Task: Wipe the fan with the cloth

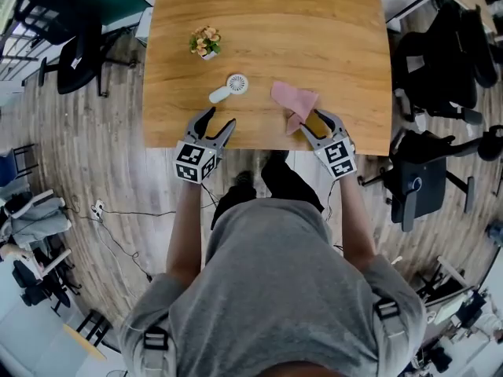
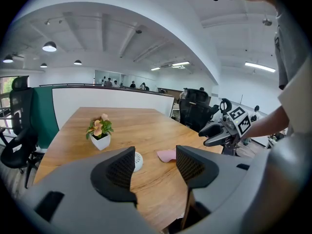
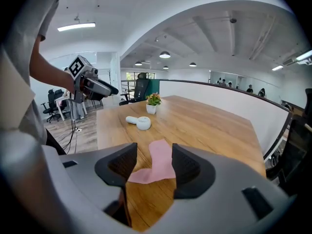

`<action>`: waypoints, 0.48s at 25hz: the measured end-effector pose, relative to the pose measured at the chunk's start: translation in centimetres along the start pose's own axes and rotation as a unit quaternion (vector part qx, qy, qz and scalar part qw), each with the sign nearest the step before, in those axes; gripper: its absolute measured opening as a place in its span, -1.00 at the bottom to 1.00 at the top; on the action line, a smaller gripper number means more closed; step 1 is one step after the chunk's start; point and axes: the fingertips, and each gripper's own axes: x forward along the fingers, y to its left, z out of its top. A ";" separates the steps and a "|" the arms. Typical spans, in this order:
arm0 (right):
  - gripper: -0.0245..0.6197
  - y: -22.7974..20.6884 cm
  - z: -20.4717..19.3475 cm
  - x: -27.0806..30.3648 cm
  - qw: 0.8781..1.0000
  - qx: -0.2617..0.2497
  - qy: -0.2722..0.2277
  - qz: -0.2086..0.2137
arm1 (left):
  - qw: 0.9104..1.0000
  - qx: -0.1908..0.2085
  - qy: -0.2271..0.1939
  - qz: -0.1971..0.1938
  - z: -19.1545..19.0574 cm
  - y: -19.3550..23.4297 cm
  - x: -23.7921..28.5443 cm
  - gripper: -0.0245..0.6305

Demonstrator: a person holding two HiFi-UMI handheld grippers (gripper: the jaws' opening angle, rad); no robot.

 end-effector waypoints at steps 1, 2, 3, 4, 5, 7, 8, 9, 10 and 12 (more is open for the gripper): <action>-0.20 -0.2 -0.3 0.4 1.000 -0.006 0.005 0.005 | 1.000 -0.002 0.002 0.005 -0.1 0.2 0.3 -0.12; -0.20 -0.5 -0.5 0.8 1.000 -0.013 0.010 0.011 | 1.000 -0.003 0.004 0.009 -0.2 0.3 0.6 -0.12; -0.19 -0.7 -0.8 1.2 1.000 -0.020 0.015 0.017 | 1.000 -0.002 0.008 0.012 -0.4 0.4 1.0 -0.11; -0.18 -0.7 -1.2 1.6 0.999 -0.029 0.022 0.025 | 1.000 0.000 0.012 0.014 -0.6 0.4 1.3 -0.08; -0.17 -0.7 -1.6 1.9 0.998 -0.039 0.029 0.032 | 1.000 0.004 0.018 0.015 -0.8 0.4 1.6 -0.05; -0.15 -0.6 -2.5 2.6 0.996 -0.060 0.048 0.046 | 0.999 0.014 0.029 0.015 -1.3 0.4 2.0 -0.02; -0.14 -0.6 -3.1 2.9 0.994 -0.072 0.061 0.052 | 0.999 0.019 0.035 0.015 -1.5 0.5 2.2 -0.01; -0.13 -0.6 -3.8 3.2 0.992 -0.083 0.076 0.057 | 0.999 0.023 0.041 0.014 -1.7 0.7 2.5 0.00; -0.13 -0.6 -4.5 3.5 0.989 -0.095 0.092 0.062 | 0.999 0.026 0.047 0.012 -1.9 0.8 2.8 0.00; -0.10 -0.7 -5.5 3.9 0.983 -0.121 0.121 0.072 | 0.998 0.031 0.057 0.006 -2.4 1.2 3.6 0.00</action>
